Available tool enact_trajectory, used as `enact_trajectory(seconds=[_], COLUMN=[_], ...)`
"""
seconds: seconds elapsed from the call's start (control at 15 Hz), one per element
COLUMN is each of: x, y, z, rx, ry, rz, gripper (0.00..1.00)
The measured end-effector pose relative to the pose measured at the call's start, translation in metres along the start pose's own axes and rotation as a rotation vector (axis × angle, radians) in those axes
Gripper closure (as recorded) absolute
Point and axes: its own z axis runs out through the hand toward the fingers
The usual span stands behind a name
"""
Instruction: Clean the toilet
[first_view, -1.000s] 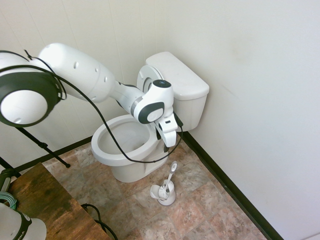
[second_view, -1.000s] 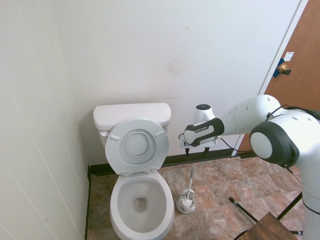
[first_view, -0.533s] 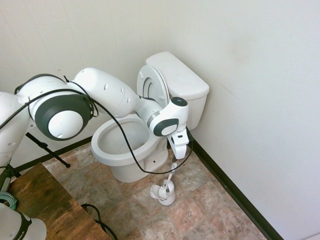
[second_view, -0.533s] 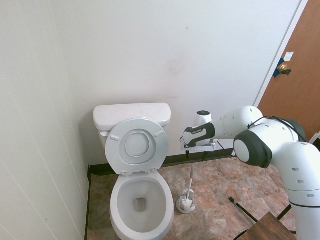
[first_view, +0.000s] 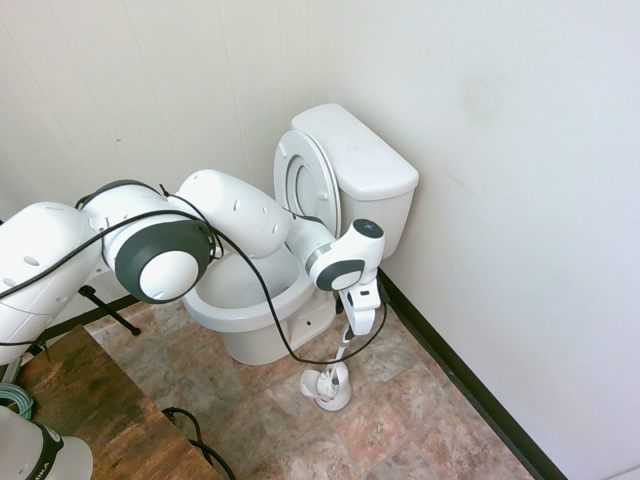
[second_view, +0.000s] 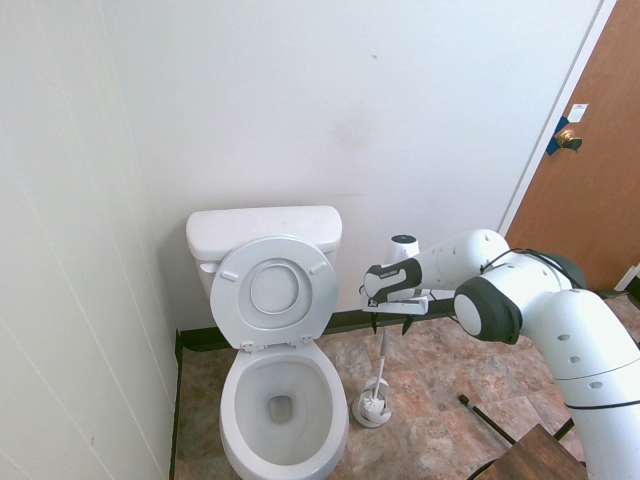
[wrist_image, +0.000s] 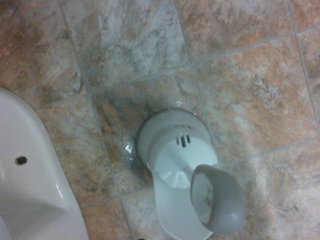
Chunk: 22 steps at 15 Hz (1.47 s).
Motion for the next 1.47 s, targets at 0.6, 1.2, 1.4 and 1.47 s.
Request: enact_trajectory(seconds=[0.6,1.2,1.4,1.47], x=[-0.001,0.003,0.005,0.005], y=[-0.017,-0.026,-0.027,-0.027], z=[0.041,0.051,0.053,0.052], rx=[-0.027,-0.046,-0.045,-0.046], ry=[-0.019,-0.035,-0.040,-0.041], rz=[0.009,0.026,0.031,0.031], gripper=[0.00,1.00,1.00,1.00])
